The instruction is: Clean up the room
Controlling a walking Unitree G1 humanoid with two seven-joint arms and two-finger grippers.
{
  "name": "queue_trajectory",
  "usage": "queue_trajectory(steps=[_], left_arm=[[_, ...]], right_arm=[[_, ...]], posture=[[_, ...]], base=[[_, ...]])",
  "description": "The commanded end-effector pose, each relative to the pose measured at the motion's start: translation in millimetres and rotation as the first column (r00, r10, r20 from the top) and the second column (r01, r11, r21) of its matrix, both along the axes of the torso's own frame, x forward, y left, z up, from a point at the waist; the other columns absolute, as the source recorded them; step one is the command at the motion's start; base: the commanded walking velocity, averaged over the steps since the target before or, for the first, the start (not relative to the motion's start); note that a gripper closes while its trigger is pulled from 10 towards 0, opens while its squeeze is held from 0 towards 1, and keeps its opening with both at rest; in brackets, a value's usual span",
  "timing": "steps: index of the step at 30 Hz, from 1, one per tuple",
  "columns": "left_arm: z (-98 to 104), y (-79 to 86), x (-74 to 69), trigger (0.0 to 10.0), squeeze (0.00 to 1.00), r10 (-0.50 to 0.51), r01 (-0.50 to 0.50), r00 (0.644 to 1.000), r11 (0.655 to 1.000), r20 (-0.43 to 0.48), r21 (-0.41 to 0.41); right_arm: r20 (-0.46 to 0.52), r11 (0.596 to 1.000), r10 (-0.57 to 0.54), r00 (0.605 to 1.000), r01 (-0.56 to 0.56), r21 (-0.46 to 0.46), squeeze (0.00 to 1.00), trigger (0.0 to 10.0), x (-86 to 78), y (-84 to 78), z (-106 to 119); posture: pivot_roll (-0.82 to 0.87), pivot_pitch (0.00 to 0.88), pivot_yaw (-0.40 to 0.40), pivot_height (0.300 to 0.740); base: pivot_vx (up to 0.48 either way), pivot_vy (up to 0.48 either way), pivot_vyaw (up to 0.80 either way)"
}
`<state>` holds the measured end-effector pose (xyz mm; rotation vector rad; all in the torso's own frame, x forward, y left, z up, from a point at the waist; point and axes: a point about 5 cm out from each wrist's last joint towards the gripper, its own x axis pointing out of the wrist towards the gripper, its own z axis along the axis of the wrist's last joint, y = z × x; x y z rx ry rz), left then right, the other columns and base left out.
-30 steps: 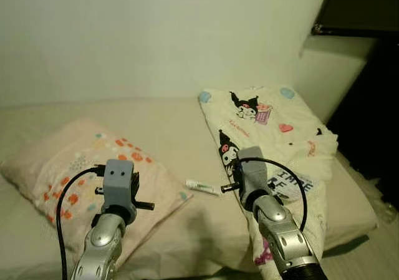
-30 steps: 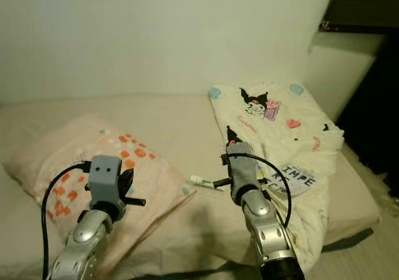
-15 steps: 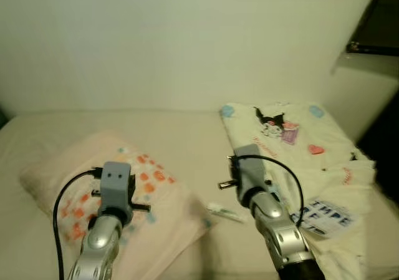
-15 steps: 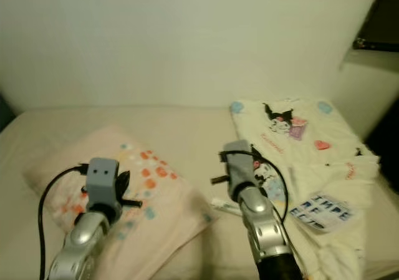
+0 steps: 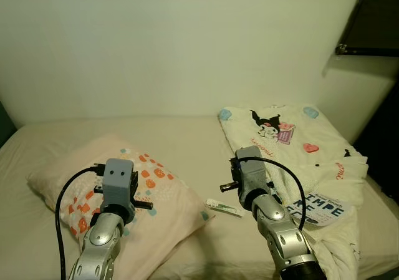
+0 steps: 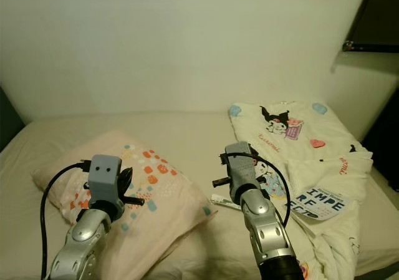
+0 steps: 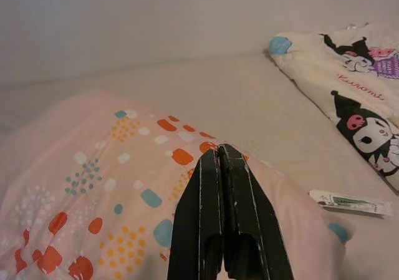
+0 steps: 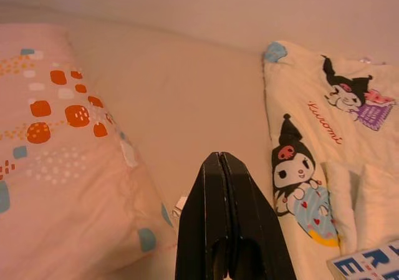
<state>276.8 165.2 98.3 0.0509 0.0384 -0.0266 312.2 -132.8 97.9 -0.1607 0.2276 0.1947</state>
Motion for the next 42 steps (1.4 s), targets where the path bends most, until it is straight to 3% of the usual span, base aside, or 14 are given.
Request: queue_trajectory(steps=[1, 12, 42], left_arm=[[-5, -1.4, -1.1, 10.0, 0.00, 0.000, 0.000, 1.000, 1.000, -0.016, 0.005], [-6, -3.5, -0.3, 10.0, 0.00, -0.010, 0.010, 1.000, 1.000, -0.025, 0.007], [-7, -3.2, 0.1, 10.0, 0.00, -0.024, 0.025, 0.999, 0.999, -0.046, 0.026]], right_arm=[[-0.006, 1.000, -0.019, 1.000, 0.019, 0.003, 0.00, 10.0, 2.3, -1.3, 0], [-0.003, 0.999, -0.038, 0.999, 0.038, 0.011, 0.00, 10.0, 6.4, -5.9, 3], [0.012, 0.997, -0.075, 0.997, 0.075, 0.029, 0.00, 10.0, 5.9, -14.3, 7]], posture=[[-0.07, 0.022, -0.054, 0.740], [-0.08, 0.029, -0.050, 0.725], [-0.08, 0.061, -0.027, 0.617]], base=[[0.000, 0.000, 0.00], [0.000, 0.000, 0.00], [0.000, 0.000, 0.00]])
